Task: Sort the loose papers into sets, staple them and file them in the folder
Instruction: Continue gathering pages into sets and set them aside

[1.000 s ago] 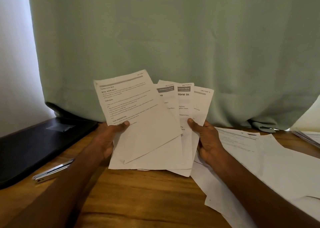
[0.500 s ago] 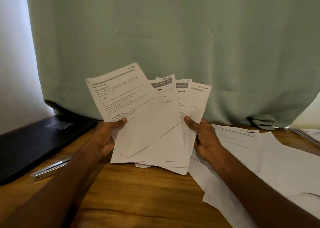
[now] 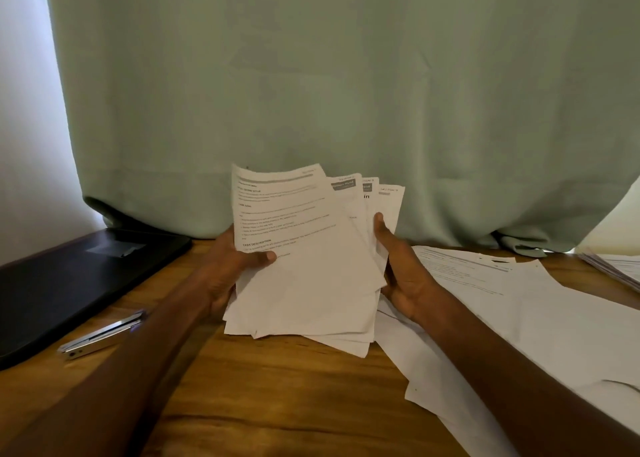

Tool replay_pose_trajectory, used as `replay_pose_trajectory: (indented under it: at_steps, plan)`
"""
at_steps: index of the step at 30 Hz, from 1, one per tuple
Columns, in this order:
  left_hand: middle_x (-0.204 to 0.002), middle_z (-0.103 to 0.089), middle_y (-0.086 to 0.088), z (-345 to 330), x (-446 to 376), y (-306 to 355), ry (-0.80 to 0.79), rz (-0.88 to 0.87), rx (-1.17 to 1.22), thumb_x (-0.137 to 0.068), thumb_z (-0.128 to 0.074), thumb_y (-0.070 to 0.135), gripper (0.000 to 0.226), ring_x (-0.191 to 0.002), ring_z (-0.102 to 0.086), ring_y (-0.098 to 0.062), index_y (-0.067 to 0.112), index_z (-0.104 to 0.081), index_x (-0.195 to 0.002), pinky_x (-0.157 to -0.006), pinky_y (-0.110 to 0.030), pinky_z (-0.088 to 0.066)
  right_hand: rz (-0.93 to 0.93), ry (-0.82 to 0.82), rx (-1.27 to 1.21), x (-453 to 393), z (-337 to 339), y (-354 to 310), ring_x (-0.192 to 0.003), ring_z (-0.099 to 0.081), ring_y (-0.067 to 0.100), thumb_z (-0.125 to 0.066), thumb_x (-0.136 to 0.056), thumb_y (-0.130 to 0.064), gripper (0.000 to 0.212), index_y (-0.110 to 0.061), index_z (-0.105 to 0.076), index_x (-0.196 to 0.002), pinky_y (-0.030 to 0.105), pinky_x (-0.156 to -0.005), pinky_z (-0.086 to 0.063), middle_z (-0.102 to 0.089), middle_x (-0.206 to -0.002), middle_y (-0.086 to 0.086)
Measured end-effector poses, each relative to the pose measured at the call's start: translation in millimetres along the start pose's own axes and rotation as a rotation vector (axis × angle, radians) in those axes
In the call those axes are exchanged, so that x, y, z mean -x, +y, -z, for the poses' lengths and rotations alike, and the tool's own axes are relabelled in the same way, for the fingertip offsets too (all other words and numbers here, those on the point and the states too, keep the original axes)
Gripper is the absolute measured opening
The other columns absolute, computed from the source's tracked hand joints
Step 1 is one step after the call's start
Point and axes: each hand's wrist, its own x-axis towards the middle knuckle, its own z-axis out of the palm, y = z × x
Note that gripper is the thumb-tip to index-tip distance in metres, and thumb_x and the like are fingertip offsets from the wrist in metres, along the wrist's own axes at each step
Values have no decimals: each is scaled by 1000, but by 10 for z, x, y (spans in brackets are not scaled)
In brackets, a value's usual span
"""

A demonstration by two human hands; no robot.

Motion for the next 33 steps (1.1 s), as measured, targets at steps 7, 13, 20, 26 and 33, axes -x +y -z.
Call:
replay_pose_trajectory:
  at_steps: [7, 13, 20, 26, 33]
  plan:
    - [-132, -70, -9, -63, 37, 64, -58, 52, 91, -85, -77, 10, 54, -118, -70, -29, 13, -63, -136, -99, -48, -57, 62, -34, 145, 71, -66, 3, -111, -69, 42, -72, -88, -5, 42, -9, -66, -130, 65, -99, -51, -73, -121, 17]
    - [-118, -76, 3, -103, 35, 172, 230, -328, 34, -83, -82, 19, 38, -109, -72, -16, 32, -72, -117, -83, -28, -61, 288, -92, 251, 120, -222, -144, -107, -73, 18, -80, -81, -32, 48, -25, -67, -126, 35, -89, -60, -76, -117, -4]
    - [-119, -77, 0, -107, 108, 306, 252, -321, 113, -82, -85, 29, 33, -106, -75, -23, 32, -76, -114, -81, -35, -63, 429, 14, 290, 130, -334, -144, -87, -74, 5, -72, -89, -4, 30, -30, -68, -104, 17, -64, -57, -78, -92, -17]
    - [-114, -78, 5, -134, 153, 369, 315, -410, 35, -86, -83, 27, 28, -101, -76, -17, 32, -74, -113, -75, -23, -61, 408, -80, 314, 179, -394, -191, -103, -73, 13, -79, -86, -37, 44, -28, -66, -128, 29, -85, -61, -76, -115, -9]
    - [-120, -76, 0, -111, 194, 459, 256, -452, 76, -88, -80, 29, 36, -107, -74, -22, 24, -69, -121, -81, -28, -61, 408, -111, 304, 235, -422, -270, -103, -74, 12, -81, -78, -44, 47, -32, -67, -121, 29, -82, -62, -77, -113, -11]
